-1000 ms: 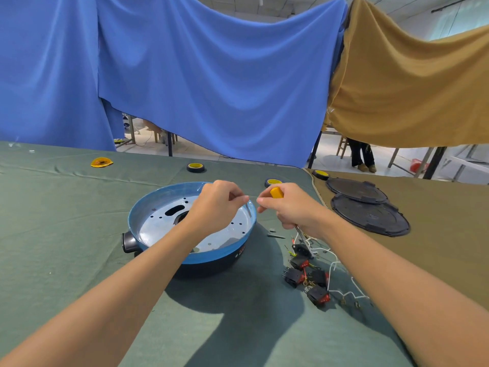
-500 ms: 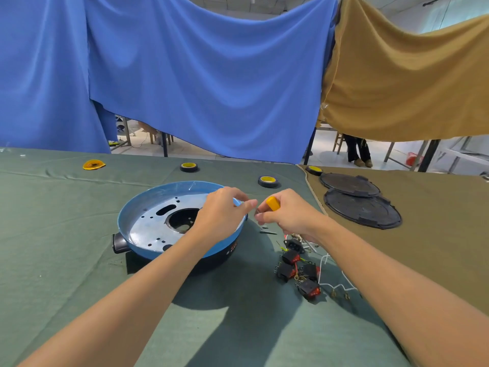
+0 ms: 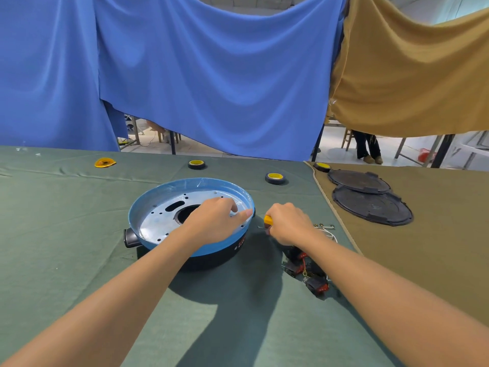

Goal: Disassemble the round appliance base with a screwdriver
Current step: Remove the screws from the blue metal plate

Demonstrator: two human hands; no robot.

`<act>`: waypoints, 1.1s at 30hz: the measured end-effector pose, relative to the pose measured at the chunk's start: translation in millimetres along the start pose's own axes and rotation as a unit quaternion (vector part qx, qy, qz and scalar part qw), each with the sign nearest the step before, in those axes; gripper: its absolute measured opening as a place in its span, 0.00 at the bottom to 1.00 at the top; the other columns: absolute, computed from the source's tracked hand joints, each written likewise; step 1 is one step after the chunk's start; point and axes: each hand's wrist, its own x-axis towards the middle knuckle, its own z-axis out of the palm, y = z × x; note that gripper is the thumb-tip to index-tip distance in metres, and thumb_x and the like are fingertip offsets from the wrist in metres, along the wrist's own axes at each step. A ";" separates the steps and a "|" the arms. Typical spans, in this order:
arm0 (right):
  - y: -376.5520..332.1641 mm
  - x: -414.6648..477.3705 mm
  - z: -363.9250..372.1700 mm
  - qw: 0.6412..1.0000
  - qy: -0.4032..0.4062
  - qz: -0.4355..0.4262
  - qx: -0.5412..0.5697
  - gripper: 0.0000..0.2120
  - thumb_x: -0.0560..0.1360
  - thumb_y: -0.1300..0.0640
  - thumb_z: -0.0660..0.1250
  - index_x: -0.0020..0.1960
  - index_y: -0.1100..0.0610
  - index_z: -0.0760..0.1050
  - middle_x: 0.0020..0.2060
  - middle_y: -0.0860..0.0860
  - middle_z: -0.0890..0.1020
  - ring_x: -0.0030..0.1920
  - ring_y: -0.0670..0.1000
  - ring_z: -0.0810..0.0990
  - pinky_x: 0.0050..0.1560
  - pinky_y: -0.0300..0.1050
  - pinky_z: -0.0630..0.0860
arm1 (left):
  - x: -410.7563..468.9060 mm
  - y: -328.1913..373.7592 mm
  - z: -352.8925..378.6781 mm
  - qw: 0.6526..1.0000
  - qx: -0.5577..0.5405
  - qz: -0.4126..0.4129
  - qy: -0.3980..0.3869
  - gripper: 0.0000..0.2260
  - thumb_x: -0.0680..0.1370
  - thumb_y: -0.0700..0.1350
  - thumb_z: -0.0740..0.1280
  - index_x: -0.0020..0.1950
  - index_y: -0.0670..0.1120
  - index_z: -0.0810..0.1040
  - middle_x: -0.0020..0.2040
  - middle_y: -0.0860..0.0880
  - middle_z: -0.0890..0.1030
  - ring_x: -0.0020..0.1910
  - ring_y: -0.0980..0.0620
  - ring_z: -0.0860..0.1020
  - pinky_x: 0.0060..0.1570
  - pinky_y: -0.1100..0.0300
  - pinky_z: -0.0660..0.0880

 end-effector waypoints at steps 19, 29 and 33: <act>-14.7 -14.0 -20.5 0.991 -0.006 0.013 0.131 0.15 0.71 0.60 0.62 0.29 0.56 0.61 0.27 0.54 0.65 0.32 0.57 0.66 0.28 0.45 0.60 | -14.8 -20.2 -20.9 0.983 0.138 0.018 -0.119 0.28 0.71 0.54 0.71 0.71 0.57 0.71 0.54 0.50 0.76 0.48 0.48 0.74 0.55 0.51 0.76; -9.2 -12.1 -17.8 0.990 -0.017 0.015 0.143 0.13 0.72 0.57 0.65 0.31 0.58 0.67 0.30 0.55 0.71 0.33 0.58 0.71 0.30 0.45 0.64 | 3.9 -32.2 -80.9 0.995 0.026 -0.012 -0.099 0.18 0.69 0.55 0.75 0.41 0.41 0.75 0.35 0.48 0.73 0.34 0.49 0.70 0.36 0.55 0.63; -16.1 -12.3 -11.9 0.991 -0.030 0.004 0.130 0.09 0.72 0.53 0.66 0.36 0.56 0.71 0.36 0.55 0.75 0.38 0.59 0.76 0.34 0.48 0.71 | 1.1 -33.6 -80.4 0.995 0.024 -0.015 -0.098 0.24 0.63 0.60 0.73 0.46 0.41 0.78 0.38 0.44 0.77 0.35 0.49 0.72 0.37 0.55 0.66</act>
